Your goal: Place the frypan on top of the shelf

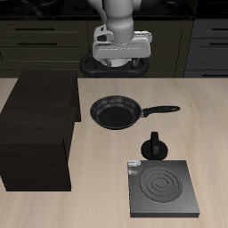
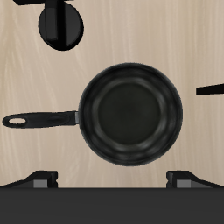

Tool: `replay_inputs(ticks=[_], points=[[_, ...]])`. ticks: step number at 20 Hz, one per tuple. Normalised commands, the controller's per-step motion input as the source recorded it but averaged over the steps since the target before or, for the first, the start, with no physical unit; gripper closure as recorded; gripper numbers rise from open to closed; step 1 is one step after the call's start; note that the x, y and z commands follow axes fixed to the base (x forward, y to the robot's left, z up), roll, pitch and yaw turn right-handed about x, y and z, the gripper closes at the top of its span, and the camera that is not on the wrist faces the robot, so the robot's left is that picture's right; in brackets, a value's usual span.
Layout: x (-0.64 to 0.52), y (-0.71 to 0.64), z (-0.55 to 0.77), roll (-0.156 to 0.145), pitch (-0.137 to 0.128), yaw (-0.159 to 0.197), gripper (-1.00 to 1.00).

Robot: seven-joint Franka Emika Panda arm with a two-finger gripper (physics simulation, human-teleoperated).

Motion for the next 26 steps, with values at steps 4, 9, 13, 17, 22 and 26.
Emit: replay_inputs(ticks=[4,9,13,17,22,26], points=[[-0.07,0.23,-0.43,0.030,0.034,0.116,-1.00],[-0.09,0.15,-0.36,0.005,0.015,0.078,-1.00],[-0.09,0.08,-0.25,0.008,0.012,0.025,-1.00],[-0.01,0.12,-0.53,0.004,0.049,0.025,-1.00],[0.03,0.08,-0.31,-0.009,0.005,0.021,-1.00],[0.06,0.09,-0.45,0.000,0.038,-0.025,-1.00]])
